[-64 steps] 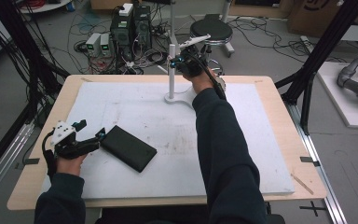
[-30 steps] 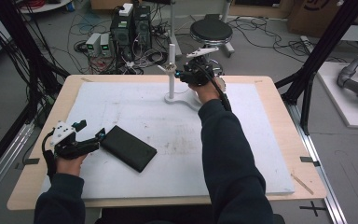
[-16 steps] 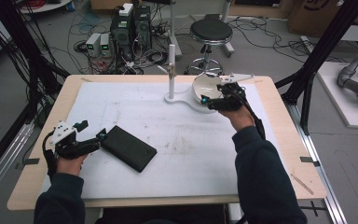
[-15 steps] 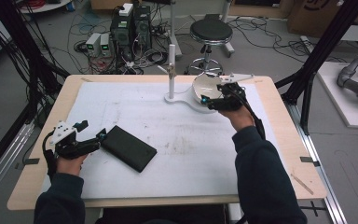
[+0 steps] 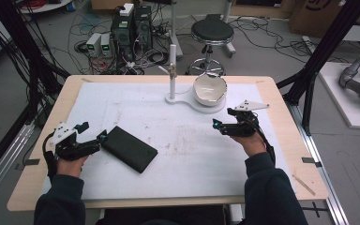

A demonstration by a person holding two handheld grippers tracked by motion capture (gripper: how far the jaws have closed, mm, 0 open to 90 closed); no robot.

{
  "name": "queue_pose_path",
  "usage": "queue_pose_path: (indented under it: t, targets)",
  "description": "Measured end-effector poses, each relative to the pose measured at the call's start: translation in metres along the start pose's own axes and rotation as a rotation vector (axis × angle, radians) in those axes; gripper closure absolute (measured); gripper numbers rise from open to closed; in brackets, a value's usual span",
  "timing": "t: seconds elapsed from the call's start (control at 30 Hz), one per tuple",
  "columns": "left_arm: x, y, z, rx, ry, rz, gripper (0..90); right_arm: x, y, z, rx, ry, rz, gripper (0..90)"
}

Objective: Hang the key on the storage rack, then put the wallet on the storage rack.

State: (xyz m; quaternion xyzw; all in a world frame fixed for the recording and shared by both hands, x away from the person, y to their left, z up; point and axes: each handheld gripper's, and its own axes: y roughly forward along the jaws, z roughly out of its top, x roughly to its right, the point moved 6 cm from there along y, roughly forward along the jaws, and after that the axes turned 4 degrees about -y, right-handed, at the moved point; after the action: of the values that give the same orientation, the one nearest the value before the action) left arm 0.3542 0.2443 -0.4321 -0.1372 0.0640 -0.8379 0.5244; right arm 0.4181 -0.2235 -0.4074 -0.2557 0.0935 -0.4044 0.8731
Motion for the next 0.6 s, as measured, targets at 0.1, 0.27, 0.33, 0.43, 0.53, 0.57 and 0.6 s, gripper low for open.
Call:
queue_pose_path:
  t: [0.1,0.27,0.33,0.43,0.53,0.57,0.6]
  targets:
    - [0.000,0.000,0.000,-0.001,0.002,0.002,17.7,-0.005,-0.001,0.002,0.004,-0.018,0.013,20.9]
    - [-0.002,0.002,-0.002,-0.014,-0.002,-0.001,17.7,-0.015,0.004,0.000,-0.002,-0.028,0.032,20.9]
    - [-0.003,0.003,-0.003,-0.021,-0.007,0.000,17.5,-0.019,0.006,-0.002,-0.007,-0.034,0.035,20.9]
    - [-0.005,0.006,-0.005,-0.033,-0.020,0.000,17.2,-0.024,0.009,-0.005,-0.004,-0.038,0.044,20.9]
    - [-0.010,0.012,-0.005,-0.060,-0.027,-0.002,17.2,-0.030,0.013,-0.009,-0.012,-0.044,0.059,20.9]
    - [-0.010,0.012,-0.005,-0.060,-0.027,-0.002,17.2,-0.032,0.015,-0.010,-0.009,-0.049,0.071,20.9]
    - [-0.016,0.018,-0.002,-0.088,-0.045,0.005,17.2,-0.034,0.016,-0.012,-0.015,-0.046,0.081,20.9]
